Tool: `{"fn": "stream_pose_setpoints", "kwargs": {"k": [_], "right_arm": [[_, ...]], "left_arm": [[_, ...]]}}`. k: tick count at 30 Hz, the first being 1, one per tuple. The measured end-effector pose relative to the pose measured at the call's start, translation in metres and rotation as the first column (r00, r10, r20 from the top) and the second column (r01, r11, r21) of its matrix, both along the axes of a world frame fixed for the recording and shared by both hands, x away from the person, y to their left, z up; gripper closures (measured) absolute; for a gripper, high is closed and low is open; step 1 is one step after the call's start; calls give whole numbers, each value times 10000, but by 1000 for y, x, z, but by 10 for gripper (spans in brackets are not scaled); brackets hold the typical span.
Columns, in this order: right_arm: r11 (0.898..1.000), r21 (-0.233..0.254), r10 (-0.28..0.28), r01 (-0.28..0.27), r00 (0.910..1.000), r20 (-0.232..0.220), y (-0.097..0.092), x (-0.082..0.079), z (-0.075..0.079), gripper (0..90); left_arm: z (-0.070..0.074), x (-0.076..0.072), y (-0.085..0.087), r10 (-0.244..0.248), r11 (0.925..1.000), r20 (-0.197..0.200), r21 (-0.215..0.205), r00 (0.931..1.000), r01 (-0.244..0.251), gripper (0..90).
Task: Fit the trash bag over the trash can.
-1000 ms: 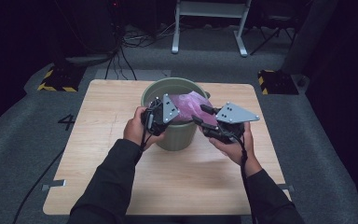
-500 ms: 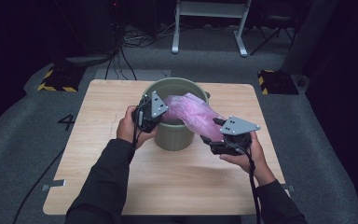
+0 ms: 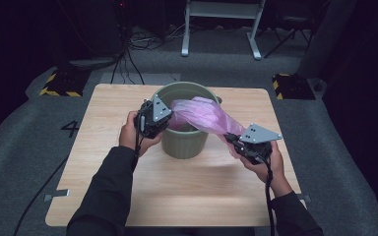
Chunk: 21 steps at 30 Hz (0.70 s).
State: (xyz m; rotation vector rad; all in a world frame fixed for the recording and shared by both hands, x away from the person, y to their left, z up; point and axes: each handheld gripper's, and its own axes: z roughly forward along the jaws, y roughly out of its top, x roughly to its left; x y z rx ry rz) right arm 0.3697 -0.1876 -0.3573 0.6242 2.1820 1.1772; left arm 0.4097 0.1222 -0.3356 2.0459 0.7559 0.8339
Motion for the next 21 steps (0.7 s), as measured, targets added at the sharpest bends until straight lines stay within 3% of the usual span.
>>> {"fn": "stream_pose_setpoints", "kwargs": {"k": [1, 5, 6, 8, 13, 17, 18, 21], "right_arm": [[9999, 59, -163, 162, 9997, 184, 1, 1, 4, 900], [9991, -190, -370, 379, 9982, 474, 4, 4, 13, 896], [9983, -102, -559, 567, 9964, 638, 5, 5, 21, 894], [9979, -104, -628, 638, 9950, 776, 7, 6, 27, 892], [9981, -278, -526, 558, 9931, 1047, 16, 7, 36, 892], [9959, -900, 80, 30, 9925, 1221, 33, 2, 39, 880], [9952, -975, 192, -72, 9922, 1233, 35, 0, 39, 874], [9942, -1048, 388, -258, 9915, 1242, 39, -2, 39, 867]], "left_arm": [[2, -3, 1, -203, 9996, 17, -212, 9998, 204, 634], [5, -6, -3, -183, 9998, -63, -127, 9998, 182, 384], [8, -10, -5, -245, 9994, 149, -251, 9996, 249, 333], [11, -13, -6, -270, 9979, 176, -576, 9995, 280, 257], [18, -20, -14, -640, 9959, 502, -608, 9967, 670, 239], [24, -30, -33, -988, 9950, 963, -69, 9904, 1000, 244], [24, -32, -41, -999, 9950, 1008, 188, 9899, 985, 257], [23, -31, -46, -864, 9957, 1030, 431, 9909, 823, 279]]}}
